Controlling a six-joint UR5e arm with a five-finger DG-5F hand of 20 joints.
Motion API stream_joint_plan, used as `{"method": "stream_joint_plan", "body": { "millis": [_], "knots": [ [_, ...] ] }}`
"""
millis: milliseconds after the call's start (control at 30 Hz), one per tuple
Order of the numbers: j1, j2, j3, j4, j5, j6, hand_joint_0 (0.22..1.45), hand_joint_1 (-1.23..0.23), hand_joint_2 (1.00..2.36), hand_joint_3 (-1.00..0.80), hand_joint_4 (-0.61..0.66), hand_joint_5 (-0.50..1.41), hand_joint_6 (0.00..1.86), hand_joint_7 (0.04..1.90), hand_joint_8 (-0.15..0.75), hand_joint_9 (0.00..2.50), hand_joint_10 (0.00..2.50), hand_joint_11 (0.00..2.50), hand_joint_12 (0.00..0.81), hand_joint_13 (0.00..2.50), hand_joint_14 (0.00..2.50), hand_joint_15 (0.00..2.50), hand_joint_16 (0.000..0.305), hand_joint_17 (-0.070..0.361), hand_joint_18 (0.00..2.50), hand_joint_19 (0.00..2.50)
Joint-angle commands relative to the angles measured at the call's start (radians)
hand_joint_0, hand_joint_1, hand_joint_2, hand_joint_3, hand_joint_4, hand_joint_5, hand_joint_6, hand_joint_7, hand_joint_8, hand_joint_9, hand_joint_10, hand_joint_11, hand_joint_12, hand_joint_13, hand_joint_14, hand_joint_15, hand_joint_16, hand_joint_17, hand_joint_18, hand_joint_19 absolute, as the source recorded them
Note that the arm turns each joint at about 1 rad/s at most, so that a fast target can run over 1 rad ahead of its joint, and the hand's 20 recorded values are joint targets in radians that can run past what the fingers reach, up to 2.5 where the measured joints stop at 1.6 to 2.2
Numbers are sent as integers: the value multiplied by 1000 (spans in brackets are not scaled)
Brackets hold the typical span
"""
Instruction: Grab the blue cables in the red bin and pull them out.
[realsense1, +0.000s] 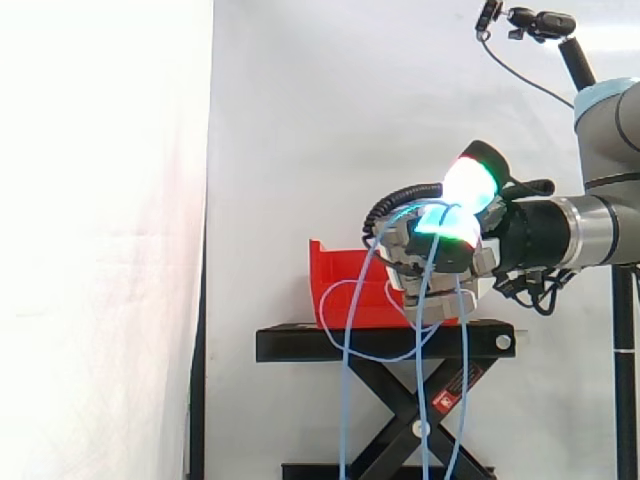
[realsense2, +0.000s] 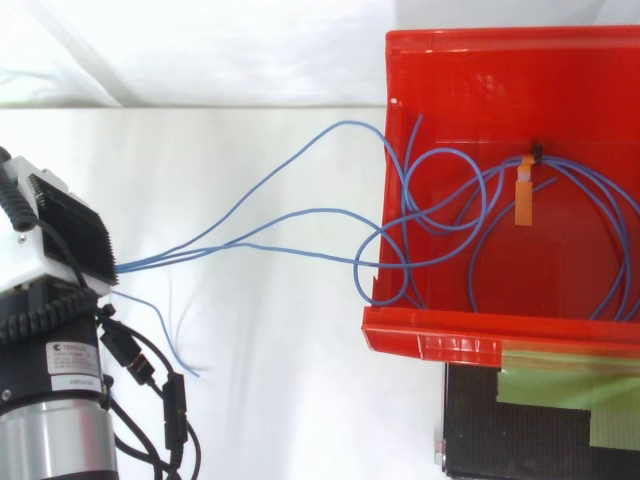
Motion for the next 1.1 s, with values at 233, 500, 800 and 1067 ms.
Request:
{"method": "stream_joint_plan", "body": {
  "millis": [233, 500, 800, 1067],
  "knots": [
    [0, -1, 0, 0, 0, 0, 1003, -1216, 1005, -885, 167, 453, 1067, 337, 200, 1214, 601, 1706, 295, 1081, 2500, 492, 43, 97, 1037, 1551],
    [-2, 0, 0, 0, 0, 0, 1006, -1226, 1002, -959, 183, 424, 1078, 323, 199, 1161, 756, 1598, 297, 1057, 2500, 475, 43, 97, 1026, 1552],
    [-2, 0, 0, 0, 0, 0, 1006, -1230, 1001, -979, 191, 417, 1062, 323, 206, 1106, 869, 1531, 300, 1047, 2500, 450, 43, 97, 1019, 1569],
    [-3, 0, 2, 0, 0, 0, 907, -1161, 1000, -1000, 199, 495, 946, 381, 231, 1143, 783, 1590, 310, 1041, 2500, 448, 43, 96, 982, 1546]
  ]
}}
